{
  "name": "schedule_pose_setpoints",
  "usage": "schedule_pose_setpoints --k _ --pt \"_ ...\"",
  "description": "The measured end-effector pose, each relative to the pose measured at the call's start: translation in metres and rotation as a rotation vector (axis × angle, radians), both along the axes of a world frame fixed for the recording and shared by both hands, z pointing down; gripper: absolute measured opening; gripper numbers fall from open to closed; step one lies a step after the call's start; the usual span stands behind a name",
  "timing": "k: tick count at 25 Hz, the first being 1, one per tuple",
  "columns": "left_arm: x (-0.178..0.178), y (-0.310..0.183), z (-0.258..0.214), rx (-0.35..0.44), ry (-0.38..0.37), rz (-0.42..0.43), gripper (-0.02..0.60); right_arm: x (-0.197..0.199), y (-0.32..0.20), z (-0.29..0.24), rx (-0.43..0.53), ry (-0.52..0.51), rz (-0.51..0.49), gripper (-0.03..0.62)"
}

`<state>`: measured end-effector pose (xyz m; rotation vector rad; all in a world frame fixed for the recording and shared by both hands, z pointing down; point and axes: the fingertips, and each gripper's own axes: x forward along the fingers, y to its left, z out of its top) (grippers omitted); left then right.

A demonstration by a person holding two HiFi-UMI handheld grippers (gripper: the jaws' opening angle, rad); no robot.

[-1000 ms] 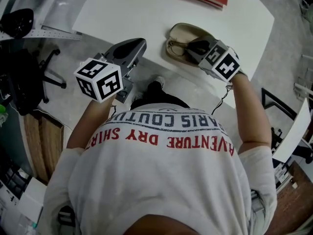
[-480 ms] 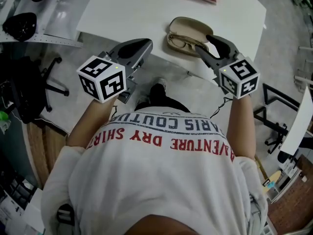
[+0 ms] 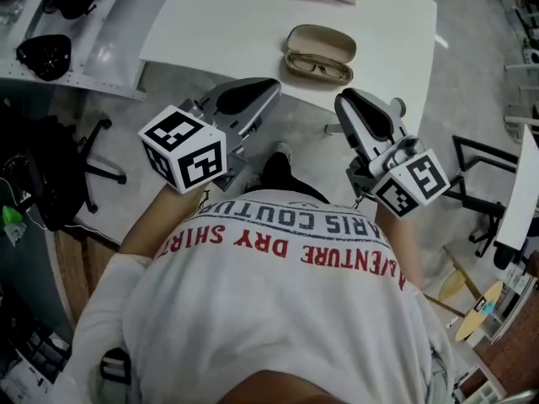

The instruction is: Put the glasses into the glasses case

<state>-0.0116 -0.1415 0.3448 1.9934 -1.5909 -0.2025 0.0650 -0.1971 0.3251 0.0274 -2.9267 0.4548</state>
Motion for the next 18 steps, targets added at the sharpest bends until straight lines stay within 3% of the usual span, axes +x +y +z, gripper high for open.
schedule_pose_setpoints --k 4,7,18 --pt "0.014 0.013 -0.016 0.033 -0.013 0.035 0.029 0.01 0.026 -0.019 0.044 -0.057 0.002 0.031" --pt "0.024 0.024 -0.026 0.056 -0.022 0.054 0.029 0.016 0.037 -0.027 0.023 -0.083 0.025 0.025" --pt "0.048 0.05 -0.049 0.11 -0.069 0.094 0.029 0.031 0.064 -0.04 0.05 -0.106 0.048 0.023"
